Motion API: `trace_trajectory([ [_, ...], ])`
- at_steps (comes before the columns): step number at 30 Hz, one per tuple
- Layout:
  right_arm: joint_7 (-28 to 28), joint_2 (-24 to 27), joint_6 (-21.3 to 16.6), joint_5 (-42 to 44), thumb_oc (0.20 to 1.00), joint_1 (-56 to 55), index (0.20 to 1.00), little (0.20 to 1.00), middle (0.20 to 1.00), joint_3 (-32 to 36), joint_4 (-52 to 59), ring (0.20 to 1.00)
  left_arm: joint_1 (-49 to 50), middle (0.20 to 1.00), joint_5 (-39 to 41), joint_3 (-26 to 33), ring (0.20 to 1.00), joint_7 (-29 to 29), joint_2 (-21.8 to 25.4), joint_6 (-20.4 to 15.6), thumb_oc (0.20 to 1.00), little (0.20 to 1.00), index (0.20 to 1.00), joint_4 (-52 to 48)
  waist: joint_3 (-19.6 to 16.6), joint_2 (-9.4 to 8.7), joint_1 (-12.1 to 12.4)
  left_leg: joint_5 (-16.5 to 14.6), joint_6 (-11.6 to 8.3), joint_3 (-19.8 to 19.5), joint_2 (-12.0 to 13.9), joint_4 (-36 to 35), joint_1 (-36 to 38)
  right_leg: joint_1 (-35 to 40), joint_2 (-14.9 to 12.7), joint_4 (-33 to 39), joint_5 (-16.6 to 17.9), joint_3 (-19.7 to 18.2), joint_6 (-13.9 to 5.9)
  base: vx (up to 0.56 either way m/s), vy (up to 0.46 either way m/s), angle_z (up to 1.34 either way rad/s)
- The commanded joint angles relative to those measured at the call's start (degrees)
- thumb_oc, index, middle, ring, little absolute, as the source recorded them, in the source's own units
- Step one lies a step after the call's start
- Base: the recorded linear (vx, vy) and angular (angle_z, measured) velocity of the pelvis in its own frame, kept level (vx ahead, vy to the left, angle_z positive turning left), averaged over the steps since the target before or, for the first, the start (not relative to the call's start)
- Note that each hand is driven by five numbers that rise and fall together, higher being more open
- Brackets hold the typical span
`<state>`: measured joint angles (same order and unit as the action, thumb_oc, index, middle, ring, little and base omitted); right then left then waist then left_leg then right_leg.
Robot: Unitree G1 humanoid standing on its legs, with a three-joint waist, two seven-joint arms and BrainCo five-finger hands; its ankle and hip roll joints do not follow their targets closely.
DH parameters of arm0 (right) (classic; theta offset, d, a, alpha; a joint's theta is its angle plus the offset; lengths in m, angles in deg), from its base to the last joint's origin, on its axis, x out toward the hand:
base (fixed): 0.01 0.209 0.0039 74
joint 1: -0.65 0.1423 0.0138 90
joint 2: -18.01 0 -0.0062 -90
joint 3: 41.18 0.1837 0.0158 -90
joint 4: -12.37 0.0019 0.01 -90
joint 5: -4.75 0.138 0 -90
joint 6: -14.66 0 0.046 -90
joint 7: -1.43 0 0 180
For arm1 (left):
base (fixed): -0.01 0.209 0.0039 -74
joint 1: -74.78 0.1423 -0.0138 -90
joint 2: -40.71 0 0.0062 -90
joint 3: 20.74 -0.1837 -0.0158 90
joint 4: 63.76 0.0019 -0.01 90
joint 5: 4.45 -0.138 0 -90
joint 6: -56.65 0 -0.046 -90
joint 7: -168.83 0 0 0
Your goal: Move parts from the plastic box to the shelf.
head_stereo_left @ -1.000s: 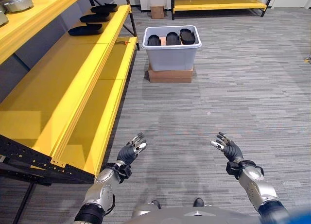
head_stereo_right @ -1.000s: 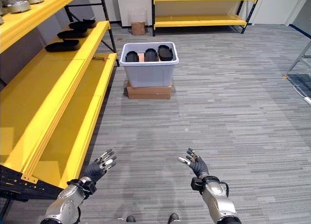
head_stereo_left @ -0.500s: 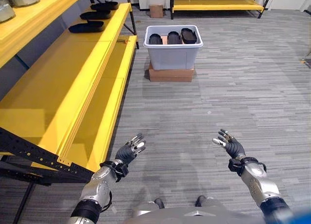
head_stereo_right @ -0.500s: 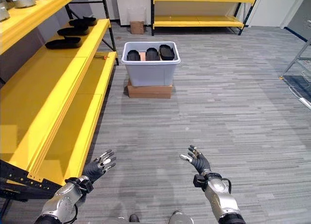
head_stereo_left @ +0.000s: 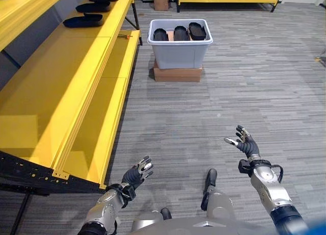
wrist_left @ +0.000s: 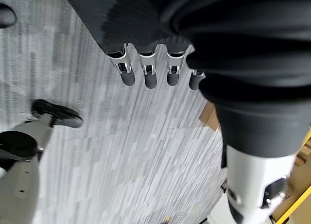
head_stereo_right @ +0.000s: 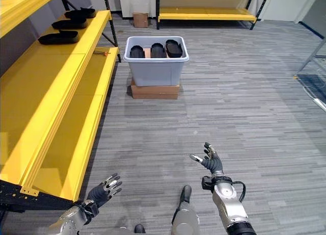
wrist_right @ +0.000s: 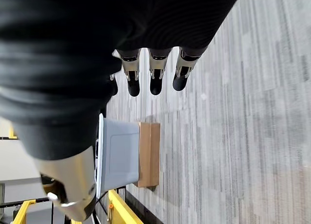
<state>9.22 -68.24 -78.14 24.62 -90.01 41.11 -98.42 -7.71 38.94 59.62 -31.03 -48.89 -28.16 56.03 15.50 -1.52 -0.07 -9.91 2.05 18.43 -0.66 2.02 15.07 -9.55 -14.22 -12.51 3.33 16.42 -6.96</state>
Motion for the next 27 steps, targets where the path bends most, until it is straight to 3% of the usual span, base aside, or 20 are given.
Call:
trace_trajectory([
  [1, 3.3, 2.2, -5.0, 1.1, 1.000, 2.6, 1.000, 1.000, 1.000, 4.0, 2.3, 1.000, -0.3, 1.000, 6.8, 0.4, 1.000, -2.2, 1.7, -2.0, 1.000, 1.000, 1.000, -4.3, -3.6, -1.22, 0.8, -2.8, -1.12, -0.2, 2.8, 7.1, -3.0, 6.5, 1.4, 6.7, 3.0, 3.6, -2.84, 0.64, -0.176, 0.55],
  [3, 5.1, 2.8, -4.8, 0.0, 1.000, 2.6, 1.000, 1.000, 1.000, 4.5, 1.9, 1.000, 0.6, 1.000, 6.3, 0.9, 1.000, -3.0, 0.2, -2.3, 1.000, 1.000, 1.000, -3.6, -4.8, -1.21, 0.9, -3.9, -2.20, 0.5, 4.3, 11.2, -3.4, 7.6, 2.8, 6.2, 0.7, 4.2, -0.77, 0.70, -0.256, 0.07],
  [4, 4.4, 3.0, -4.8, -2.2, 1.000, 2.1, 1.000, 1.000, 1.000, 4.4, 1.8, 1.000, 0.6, 1.000, 6.6, 1.2, 1.000, -4.0, -1.2, -3.3, 1.000, 1.000, 1.000, -2.5, -5.7, -1.29, 0.7, -1.9, -3.72, 0.4, 5.9, 15.8, -4.9, 8.5, 4.5, 6.6, -1.1, 4.0, 1.10, 0.49, -0.248, -0.24],
  [7, 2.9, 3.9, -5.2, -4.2, 1.000, 1.1, 1.000, 1.000, 1.000, 4.3, 2.7, 1.000, 0.3, 1.000, 12.4, 1.8, 1.000, -6.1, -2.8, -2.5, 1.000, 1.000, 1.000, -1.7, -6.8, -1.40, 0.2, 0.3, -5.04, 0.1, 7.4, 21.6, -7.0, 9.3, 6.6, 7.0, -3.5, 3.2, 3.60, 0.39, -0.237, -0.23],
  [9, 2.0, 4.2, -5.3, -3.7, 1.000, -0.1, 1.000, 1.000, 1.000, 3.7, 3.7, 1.000, -2.0, 1.000, 12.4, 3.5, 1.000, -6.2, -4.0, -3.2, 1.000, 1.000, 1.000, 1.0, -8.5, -1.72, -1.0, 4.4, -7.22, 2.3, 9.6, 31.1, -8.3, 9.8, 8.8, 7.0, -7.0, 4.3, 6.68, 0.34, -0.338, 0.14],
  [10, 1.5, 4.2, -5.7, -4.3, 1.000, -0.8, 1.000, 1.000, 1.000, 3.6, 3.8, 1.000, -3.4, 1.000, 10.6, 3.9, 1.000, -6.3, -4.4, -4.1, 1.000, 1.000, 1.000, 1.7, -8.6, -1.88, -1.3, 5.0, -7.74, 3.4, 9.7, 36.1, -10.8, 10.3, 9.9, 7.7, -7.5, 5.2, 7.51, 0.31, -0.280, 0.42],
  [11, 1.2, 4.2, -5.5, -4.4, 1.000, -1.0, 1.000, 1.000, 1.000, 3.4, 3.9, 1.000, -3.9, 1.000, 9.5, 3.9, 1.000, -5.8, -4.4, -4.5, 1.000, 1.000, 1.000, 1.5, -8.3, -1.79, -1.4, 4.4, -7.54, 3.5, 9.3, 35.9, -11.5, 10.4, 10.2, 8.0, -7.3, 5.4, 7.41, 0.26, -0.116, 0.55],
  [14, 0.8, 3.7, -5.1, -5.0, 1.000, -1.3, 1.000, 1.000, 1.000, 3.2, 4.5, 1.000, -4.1, 1.000, 8.4, 3.8, 1.000, -4.6, -3.6, -5.3, 1.000, 1.000, 1.000, 0.2, -7.2, -1.19, -1.6, 0.8, -5.33, 3.9, 6.5, 22.9, -10.4, 9.1, 9.8, 6.5, -6.1, 5.9, 5.48, 0.19, 0.156, 0.21],
  [15, 0.6, 3.3, -4.5, -5.0, 1.000, -1.7, 1.000, 1.000, 1.000, 3.2, 5.2, 1.000, -4.1, 1.000, 8.6, 3.5, 1.000, -4.2, -2.8, -5.3, 1.000, 1.000, 1.000, -0.5, -6.6, -0.50, -2.4, 0.8, -4.83, 5.5, 6.0, 11.5, -9.0, 8.4, 9.1, 4.7, -6.0, 6.0, 4.07, 0.20, 0.239, -0.06],
  [16, 0.5, 3.2, -4.4, -4.9, 1.000, -1.8, 1.000, 1.000, 1.000, 3.3, 5.3, 1.000, -4.1, 1.000, 8.7, 3.5, 1.000, -3.9, -2.6, -5.1, 1.000, 1.000, 1.000, -0.7, -6.4, -0.30, -2.5, 1.4, -4.91, 5.8, 6.0, 8.9, -8.9, 8.4, 9.0, 4.4, -6.0, 5.8, 3.71, 0.18, 0.220, 0.14],
  [17, 0.3, 3.1, -4.3, -4.9, 1.000, -1.8, 1.000, 1.000, 1.000, 3.3, 5.4, 1.000, -4.0, 1.000, 8.8, 3.6, 1.000, -3.7, -2.5, -5.0, 1.000, 1.000, 1.000, -0.9, -6.2, -0.04, -2.5, 2.8, -5.24, 5.8, 6.2, 6.5, -9.0, 8.7, 9.0, 4.3, -6.3, 5.4, 3.44, 0.29, 0.243, 0.67],
  [18, -1.1, 2.9, -5.2, -5.7, 1.000, -1.8, 1.000, 1.000, 1.000, 2.4, 5.2, 1.000, -2.6, 1.000, 9.0, 4.5, 1.000, -2.9, -2.1, -5.5, 1.000, 1.000, 1.000, -1.2, -5.2, 0.85, -0.9, 14.1, -8.31, 5.2, 9.9, -3.1, -12.4, 13.8, 9.5, 5.6, -8.5, 2.7, 2.89, 0.33, 0.260, 0.89],
  [20, -1.8, 3.2, -5.6, -5.6, 1.000, -1.6, 1.000, 1.000, 1.000, 1.4, 5.1, 1.000, -1.4, 1.000, 9.4, 5.4, 1.000, -2.3, -2.3, -6.1, 1.000, 1.000, 1.000, -1.5, -4.5, 0.76, 0.6, 18.2, -9.46, 3.5, 12.5, -4.4, -15.9, 16.6, 9.2, 6.7, -9.5, 1.2, 3.22, 0.29, 0.231, 0.25],
  [21, -2.1, 3.3, -5.6, -5.4, 1.000, -1.6, 1.000, 1.000, 1.000, 1.1, 5.2, 1.000, -1.1, 1.000, 9.4, 5.8, 1.000, -2.2, -2.5, -6.7, 1.000, 1.000, 1.000, -1.5, -4.3, 0.76, 1.0, 18.8, -9.64, 2.9, 13.1, -4.3, -16.9, 17.3, 9.0, 6.9, -9.9, 0.8, 3.28, 0.21, 0.202, -0.58],
  [24, -3.7, 4.1, -5.9, -6.5, 1.000, -0.4, 1.000, 1.000, 1.000, -1.1, 4.7, 1.000, -0.2, 1.000, 9.0, 7.6, 1.000, -1.6, -2.6, -9.0, 1.000, 1.000, 1.000, -0.9, -4.2, 0.98, 2.5, 18.1, -9.25, 2.7, 13.7, -3.0, -17.2, 18.8, 7.7, 6.4, -11.2, 1.4, 2.93, 0.23, 0.254, -0.90],
  [27, -3.9, 4.0, -5.4, -4.9, 1.000, -0.5, 1.000, 1.000, 1.000, -1.4, 5.1, 1.000, -0.4, 1.000, 8.6, 7.7, 1.000, -0.6, -2.1, -8.9, 1.000, 1.000, 1.000, -1.3, -4.3, 0.85, 2.6, 16.4, -8.39, 3.5, 13.1, -1.6, -16.7, 19.2, 6.7, 5.4, -11.8, 2.3, 2.66, 0.20, 0.225, -0.54],
])
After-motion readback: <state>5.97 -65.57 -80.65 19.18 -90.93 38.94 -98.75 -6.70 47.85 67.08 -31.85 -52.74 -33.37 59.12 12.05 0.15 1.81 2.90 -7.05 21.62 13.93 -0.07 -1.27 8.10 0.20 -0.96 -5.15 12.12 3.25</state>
